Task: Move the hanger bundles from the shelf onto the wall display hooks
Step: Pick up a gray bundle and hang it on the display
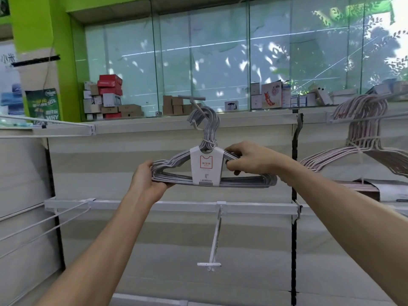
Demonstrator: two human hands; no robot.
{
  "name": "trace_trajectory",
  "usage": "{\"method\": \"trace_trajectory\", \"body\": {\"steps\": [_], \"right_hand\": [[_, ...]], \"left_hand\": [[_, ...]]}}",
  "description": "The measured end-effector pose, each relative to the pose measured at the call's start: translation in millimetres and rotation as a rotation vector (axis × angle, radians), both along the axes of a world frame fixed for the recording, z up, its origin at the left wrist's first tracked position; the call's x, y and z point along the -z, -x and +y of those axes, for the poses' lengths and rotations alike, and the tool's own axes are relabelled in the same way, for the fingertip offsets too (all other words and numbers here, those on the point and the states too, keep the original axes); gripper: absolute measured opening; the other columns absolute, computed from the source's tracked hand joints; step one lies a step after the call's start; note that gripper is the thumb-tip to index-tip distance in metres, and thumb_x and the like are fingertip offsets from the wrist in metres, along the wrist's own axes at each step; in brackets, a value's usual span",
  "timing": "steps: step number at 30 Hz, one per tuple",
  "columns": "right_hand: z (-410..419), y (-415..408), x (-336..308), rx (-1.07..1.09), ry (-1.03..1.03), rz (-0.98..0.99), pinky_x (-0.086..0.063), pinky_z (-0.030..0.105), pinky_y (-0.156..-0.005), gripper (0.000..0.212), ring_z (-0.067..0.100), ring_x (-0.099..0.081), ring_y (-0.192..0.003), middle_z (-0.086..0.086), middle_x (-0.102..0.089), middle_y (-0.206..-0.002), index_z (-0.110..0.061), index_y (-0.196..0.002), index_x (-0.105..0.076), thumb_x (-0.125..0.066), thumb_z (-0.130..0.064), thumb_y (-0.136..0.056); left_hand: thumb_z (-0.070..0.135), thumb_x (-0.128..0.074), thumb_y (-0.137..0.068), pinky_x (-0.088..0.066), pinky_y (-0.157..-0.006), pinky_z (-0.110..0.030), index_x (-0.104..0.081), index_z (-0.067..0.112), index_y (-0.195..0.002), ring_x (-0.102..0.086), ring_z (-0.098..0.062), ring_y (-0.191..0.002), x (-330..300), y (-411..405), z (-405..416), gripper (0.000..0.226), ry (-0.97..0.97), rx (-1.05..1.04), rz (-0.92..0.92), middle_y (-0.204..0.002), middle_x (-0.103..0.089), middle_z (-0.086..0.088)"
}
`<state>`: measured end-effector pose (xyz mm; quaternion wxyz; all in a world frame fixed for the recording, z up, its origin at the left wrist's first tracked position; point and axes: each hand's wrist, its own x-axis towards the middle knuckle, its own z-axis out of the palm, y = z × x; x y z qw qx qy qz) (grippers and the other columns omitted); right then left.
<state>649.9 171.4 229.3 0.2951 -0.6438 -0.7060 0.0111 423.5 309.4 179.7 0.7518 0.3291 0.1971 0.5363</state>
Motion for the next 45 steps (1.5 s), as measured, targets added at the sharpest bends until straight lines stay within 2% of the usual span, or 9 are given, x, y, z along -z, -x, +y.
{"method": "trace_trajectory", "body": {"steps": [4,11,17,20,24,28,36,41,45], "right_hand": [[5,1,3,0.050,-0.035,-0.124,-0.042,0.025,-0.058,0.017,0.012,-0.062,-0.070,-0.005,-0.067,-0.081,-0.021,-0.103,-0.064,-0.060,-0.029,-0.088],[10,3,6,0.135,-0.010,-0.258,-0.052,0.036,-0.074,0.026,0.018,-0.061,-0.083,0.001,-0.067,-0.098,-0.021,-0.110,-0.059,-0.059,-0.033,-0.087],[7,5,8,0.145,-0.022,-0.239,-0.051,0.036,-0.077,0.035,0.019,-0.062,-0.087,0.000,-0.068,-0.103,-0.023,-0.117,-0.058,-0.062,-0.036,-0.085],[3,10,7,0.152,-0.027,-0.244,-0.054,0.041,-0.083,0.042,0.020,-0.063,-0.089,0.001,-0.068,-0.106,-0.023,-0.123,-0.054,-0.063,-0.037,-0.084],[-5,18,9,0.169,-0.058,-0.257,-0.054,0.044,-0.089,0.055,0.023,-0.062,-0.096,0.006,-0.067,-0.115,-0.017,-0.133,-0.049,-0.063,-0.039,-0.084],[-19,25,17,0.229,-0.111,-0.296,-0.051,0.048,-0.093,0.073,0.025,-0.058,-0.107,0.006,-0.060,-0.128,-0.018,-0.141,-0.042,-0.056,-0.057,-0.081],[-55,31,54,0.422,-0.392,-0.457,-0.043,0.043,-0.101,0.058,0.027,-0.050,-0.124,0.005,-0.056,-0.136,-0.018,-0.140,-0.047,-0.053,-0.052,-0.094],[-89,36,72,0.458,-0.439,-0.485,-0.043,0.037,-0.094,0.044,0.025,-0.054,-0.112,0.005,-0.062,-0.120,-0.014,-0.132,-0.057,-0.057,-0.039,-0.096],[-129,38,82,0.487,-0.443,-0.461,-0.045,0.037,-0.094,0.038,0.024,-0.057,-0.111,0.004,-0.065,-0.118,-0.014,-0.126,-0.061,-0.058,-0.036,-0.096]], "left_hand": [[0.018,-0.030,-0.105,-0.040,-0.103,-0.066,-0.049,0.004,-0.115,-0.055,-0.040,-0.110,5,-3,4,0.026,0.004,0.020,-0.022,-0.123,-0.056,-0.023],[0.013,-0.031,-0.100,-0.045,-0.103,-0.058,-0.053,0.001,-0.126,-0.059,-0.036,-0.108,8,-4,2,0.036,-0.016,-0.027,0.016,-0.121,-0.063,-0.024],[0.016,-0.048,-0.096,-0.044,-0.079,-0.036,-0.059,0.014,-0.080,-0.055,-0.020,-0.074,12,4,8,0.019,-0.179,-0.336,0.386,-0.080,-0.061,-0.005],[0.026,-0.050,-0.096,-0.034,-0.079,-0.035,-0.063,0.014,-0.095,-0.047,-0.018,-0.088,13,9,11,0.018,-0.425,-0.489,0.614,-0.093,-0.058,-0.005],[0.037,-0.051,-0.100,-0.040,-0.089,-0.031,-0.062,0.019,-0.121,-0.055,-0.016,-0.107,13,19,-3,0.030,-0.696,-0.605,0.805,-0.118,-0.061,0.001],[0.029,-0.055,-0.100,-0.047,-0.089,-0.028,-0.064,0.019,-0.117,-0.059,-0.014,-0.104,11,23,-30,0.021,-0.998,-0.662,0.818,-0.118,-0.059,0.001],[0.021,-0.055,-0.100,-0.048,-0.071,-0.008,-0.063,0.016,-0.113,-0.056,-0.007,-0.104,8,15,-86,0.015,-1.358,-0.561,0.772,-0.112,-0.061,0.002],[0.023,-0.055,-0.100,-0.055,-0.088,-0.030,-0.062,0.022,-0.112,-0.060,-0.002,-0.102,3,6,-110,0.014,-1.412,-0.425,0.678,-0.106,-0.064,0.012],[0.023,-0.056,-0.100,-0.055,-0.086,-0.026,-0.063,0.024,-0.113,-0.063,-0.004,-0.099,10,-2,-131,0.014,-1.426,-0.307,0.587,-0.104,-0.067,0.012]]}}
